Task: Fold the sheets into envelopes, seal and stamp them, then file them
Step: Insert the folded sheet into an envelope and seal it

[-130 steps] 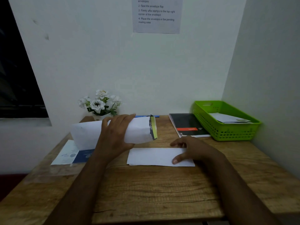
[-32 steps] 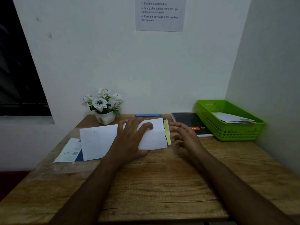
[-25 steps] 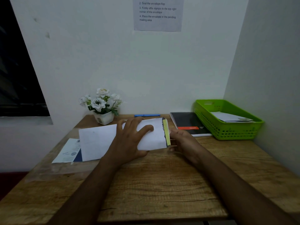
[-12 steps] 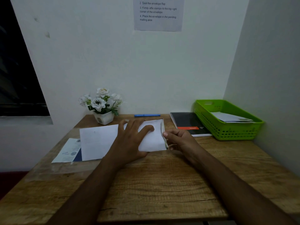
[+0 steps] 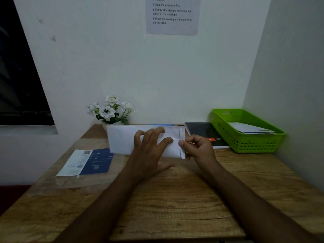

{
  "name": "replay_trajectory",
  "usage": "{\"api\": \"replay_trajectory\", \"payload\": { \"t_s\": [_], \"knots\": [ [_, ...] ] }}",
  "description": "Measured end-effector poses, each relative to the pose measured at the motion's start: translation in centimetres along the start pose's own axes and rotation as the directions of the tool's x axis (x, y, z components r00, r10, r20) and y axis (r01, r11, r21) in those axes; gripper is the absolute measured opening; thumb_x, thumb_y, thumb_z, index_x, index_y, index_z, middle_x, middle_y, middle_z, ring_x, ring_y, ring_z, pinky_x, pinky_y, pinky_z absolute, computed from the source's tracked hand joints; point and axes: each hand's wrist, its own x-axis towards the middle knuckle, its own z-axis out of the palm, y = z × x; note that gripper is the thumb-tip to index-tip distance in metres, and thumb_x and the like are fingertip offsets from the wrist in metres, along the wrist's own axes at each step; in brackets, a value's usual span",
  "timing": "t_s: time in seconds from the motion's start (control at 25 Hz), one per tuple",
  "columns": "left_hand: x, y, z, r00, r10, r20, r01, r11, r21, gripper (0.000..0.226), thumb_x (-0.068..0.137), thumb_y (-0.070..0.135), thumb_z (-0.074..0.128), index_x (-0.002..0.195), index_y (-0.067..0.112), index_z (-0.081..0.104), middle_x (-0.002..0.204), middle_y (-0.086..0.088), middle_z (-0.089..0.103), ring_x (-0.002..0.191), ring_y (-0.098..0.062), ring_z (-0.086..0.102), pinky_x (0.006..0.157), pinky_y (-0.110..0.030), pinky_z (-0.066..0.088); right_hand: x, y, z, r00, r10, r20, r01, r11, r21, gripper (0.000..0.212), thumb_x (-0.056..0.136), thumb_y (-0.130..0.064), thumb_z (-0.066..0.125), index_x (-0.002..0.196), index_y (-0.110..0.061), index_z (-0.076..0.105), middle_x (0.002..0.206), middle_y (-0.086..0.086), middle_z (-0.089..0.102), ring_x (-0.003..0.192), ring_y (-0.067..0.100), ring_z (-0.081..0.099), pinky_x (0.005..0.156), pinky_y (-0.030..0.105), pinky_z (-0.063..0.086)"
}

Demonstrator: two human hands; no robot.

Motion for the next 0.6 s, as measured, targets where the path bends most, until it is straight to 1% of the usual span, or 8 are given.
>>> {"api": "replay_trajectory", "payload": {
  "t_s": [0.08,0.16,0.28,0.36,0.44,0.48,0.56,0.6],
  "knots": [
    [0.0,1.1,-0.1,0.998,-0.024,-0.055,0.021,0.998,-0.067,0.065,0.077,0.065,0.054,0.118,0.015,0.06,0.118,-0.01,0.059,0.11,-0.022,0.05,0.089,-0.044,0.04,-0.1,-0.1,0.1,0.997,-0.078,-0.024,0.08,0.994,0.071,0.013,0.083,-0.002,0.071,0.074,-0.01,0.064,0.061,-0.004,0.063,0.051,0.009,0.055,0.044,0.025,0.046],
    [0.2,2.3,-0.1,0.995,-0.065,-0.071,0.049,0.977,-0.206,0.067,0.082,0.061,0.051,0.124,0.009,0.057,0.12,-0.01,0.06,0.111,-0.022,0.055,0.091,-0.039,0.042,-0.2,-0.2,0.2,0.982,-0.183,-0.039,0.185,0.979,0.082,0.019,0.082,0.003,0.071,0.073,-0.013,0.066,0.065,-0.004,0.063,0.054,0.009,0.057,0.045,0.025,0.047],
    [0.4,3.2,-0.4,0.991,-0.109,-0.083,0.069,0.921,-0.383,0.066,0.086,0.055,0.053,0.128,0.003,0.052,0.125,-0.011,0.059,0.114,-0.018,0.055,0.095,-0.026,0.041,-0.4,-0.4,0.8,0.933,-0.359,-0.007,0.358,0.933,-0.034,0.015,0.078,0.003,0.074,0.077,-0.011,0.069,0.075,-0.004,0.068,0.067,0.01,0.064,0.054,0.023,0.051],
    [0.4,3.1,-0.6,0.984,-0.135,-0.113,0.065,0.874,-0.482,0.061,0.087,0.049,0.055,0.126,0.001,0.053,0.122,-0.009,0.06,0.112,-0.014,0.055,0.092,-0.021,0.044,-0.6,-0.5,1.2,0.882,-0.472,0.017,0.47,0.874,-0.121,0.014,0.076,-0.005,0.075,0.082,-0.016,0.07,0.081,-0.013,0.068,0.073,0.007,0.065,0.058,0.019,0.05],
    [0.3,3.3,-0.7,0.969,-0.209,-0.13,0.081,0.769,-0.634,0.049,0.088,0.041,0.058,0.122,0.005,0.056,0.119,-0.004,0.061,0.109,-0.007,0.057,0.089,-0.019,0.049,-0.9,-0.7,1.5,0.839,-0.543,0.031,0.534,0.811,-0.238,0.014,0.076,-0.013,0.073,0.087,-0.022,0.071,0.086,-0.021,0.064,0.073,0.004,0.063,0.056,0.014,0.046],
    [0.2,3.5,-0.7,0.952,-0.279,-0.128,0.105,0.686,-0.72,0.042,0.087,0.035,0.061,0.119,0.009,0.058,0.115,0.0,0.062,0.105,-0.003,0.059,0.085,-0.018,0.052,-0.9,-0.6,1.6,0.825,-0.563,0.048,0.549,0.778,-0.303,0.013,0.076,-0.016,0.073,0.089,-0.02,0.072,0.089,-0.022,0.062,0.073,0.003,0.061,0.056,0.012,0.044],
    [0.2,3.9,-0.7,0.892,-0.45,-0.053,0.187,0.471,-0.862,0.026,0.085,0.029,0.065,0.11,0.021,0.062,0.102,0.009,0.069,0.093,-0.003,0.067,0.075,-0.02,0.056,-1.0,-0.3,1.9,0.797,-0.595,0.103,0.571,0.69,-0.445,0.012,0.08,-0.019,0.072,0.09,-0.013,0.074,0.09,-0.015,0.06,0.076,0.001,0.057,0.06,0.01,0.04],
    [0.3,3.9,-0.7,0.854,-0.52,0.003,0.231,0.374,-0.898,0.019,0.085,0.027,0.066,0.104,0.026,0.064,0.093,0.012,0.072,0.087,-0.004,0.069,0.07,-0.022,0.058,-1.1,-0.2,2.1,0.783,-0.607,0.137,0.581,0.635,-0.509,0.011,0.081,-0.017,0.071,0.091,-0.012,0.074,0.09,-0.009,0.061,0.078,0.002,0.056,0.063,0.011,0.04]
  ]
}}
